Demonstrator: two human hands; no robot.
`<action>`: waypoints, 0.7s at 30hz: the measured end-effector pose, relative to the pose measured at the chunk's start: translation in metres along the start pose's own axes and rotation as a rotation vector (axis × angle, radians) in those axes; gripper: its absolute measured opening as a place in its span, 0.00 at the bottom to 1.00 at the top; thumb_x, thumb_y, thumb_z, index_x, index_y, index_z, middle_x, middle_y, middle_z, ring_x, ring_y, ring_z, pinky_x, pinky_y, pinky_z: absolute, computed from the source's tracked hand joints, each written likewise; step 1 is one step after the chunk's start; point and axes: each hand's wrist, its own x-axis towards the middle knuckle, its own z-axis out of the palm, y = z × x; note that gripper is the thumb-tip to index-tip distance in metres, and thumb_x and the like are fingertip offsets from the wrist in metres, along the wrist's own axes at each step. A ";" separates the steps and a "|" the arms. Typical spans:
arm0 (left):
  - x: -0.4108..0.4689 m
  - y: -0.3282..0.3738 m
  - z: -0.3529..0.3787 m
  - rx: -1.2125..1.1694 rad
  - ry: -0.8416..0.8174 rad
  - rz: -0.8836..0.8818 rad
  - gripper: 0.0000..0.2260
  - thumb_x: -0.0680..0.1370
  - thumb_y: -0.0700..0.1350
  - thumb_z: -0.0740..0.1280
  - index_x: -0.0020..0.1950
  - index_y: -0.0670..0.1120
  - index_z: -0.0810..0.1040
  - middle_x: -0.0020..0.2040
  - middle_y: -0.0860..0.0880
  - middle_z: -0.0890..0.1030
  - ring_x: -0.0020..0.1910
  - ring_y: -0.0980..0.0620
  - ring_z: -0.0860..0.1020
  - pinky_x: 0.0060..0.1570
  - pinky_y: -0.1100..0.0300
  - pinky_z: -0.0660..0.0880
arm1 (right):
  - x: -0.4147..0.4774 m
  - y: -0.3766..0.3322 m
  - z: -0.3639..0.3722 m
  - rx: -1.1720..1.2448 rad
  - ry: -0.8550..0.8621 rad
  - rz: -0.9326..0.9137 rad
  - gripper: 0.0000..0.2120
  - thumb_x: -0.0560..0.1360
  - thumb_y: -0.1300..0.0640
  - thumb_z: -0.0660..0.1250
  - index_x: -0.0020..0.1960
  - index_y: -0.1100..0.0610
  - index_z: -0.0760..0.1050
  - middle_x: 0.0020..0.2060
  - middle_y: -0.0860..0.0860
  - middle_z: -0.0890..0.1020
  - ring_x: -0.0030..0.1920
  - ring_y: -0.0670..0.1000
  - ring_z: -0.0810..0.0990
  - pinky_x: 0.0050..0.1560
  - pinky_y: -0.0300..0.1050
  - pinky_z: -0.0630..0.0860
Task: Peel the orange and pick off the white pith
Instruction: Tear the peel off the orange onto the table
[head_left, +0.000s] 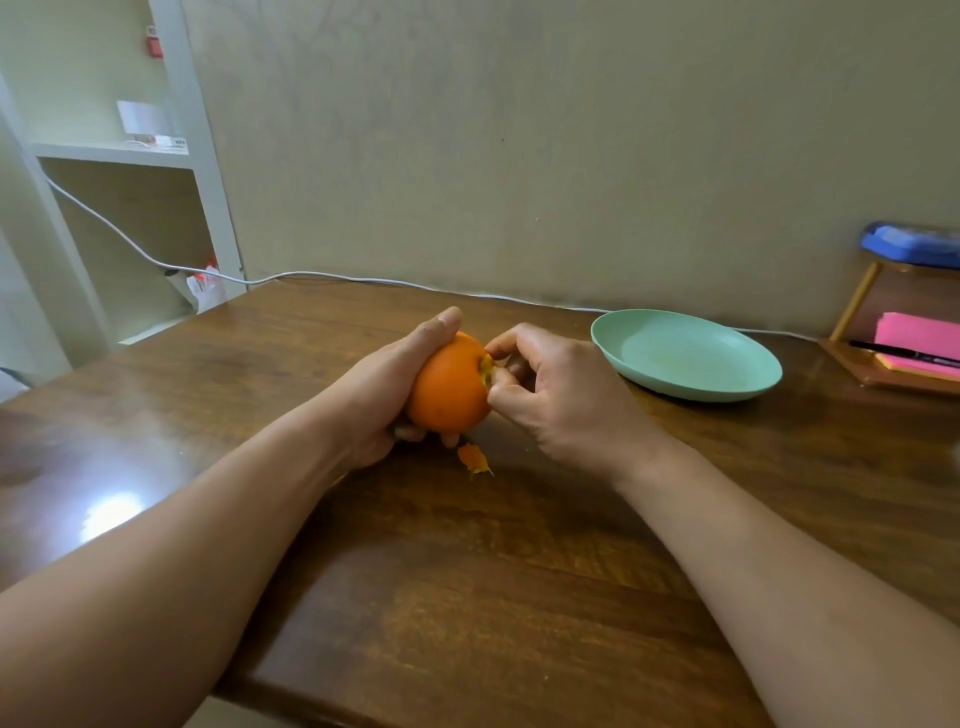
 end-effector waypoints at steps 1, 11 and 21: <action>0.000 0.000 0.000 -0.005 0.003 -0.003 0.33 0.76 0.71 0.67 0.69 0.48 0.75 0.50 0.37 0.86 0.38 0.39 0.84 0.24 0.62 0.69 | 0.000 0.002 -0.002 0.010 -0.023 0.004 0.13 0.84 0.46 0.65 0.65 0.50 0.79 0.48 0.44 0.83 0.47 0.44 0.82 0.48 0.47 0.82; 0.002 -0.002 0.006 0.152 0.011 0.088 0.23 0.80 0.70 0.64 0.67 0.58 0.77 0.47 0.44 0.87 0.38 0.41 0.85 0.31 0.56 0.69 | 0.001 0.000 -0.009 -0.152 -0.170 0.020 0.13 0.85 0.44 0.61 0.66 0.47 0.76 0.47 0.45 0.82 0.45 0.48 0.81 0.46 0.53 0.80; 0.002 -0.003 0.007 0.156 0.019 0.105 0.23 0.80 0.70 0.64 0.66 0.56 0.79 0.52 0.41 0.86 0.39 0.40 0.85 0.30 0.57 0.72 | 0.002 -0.001 -0.004 -0.134 -0.137 -0.008 0.09 0.84 0.49 0.64 0.61 0.49 0.77 0.46 0.47 0.82 0.45 0.48 0.80 0.47 0.56 0.81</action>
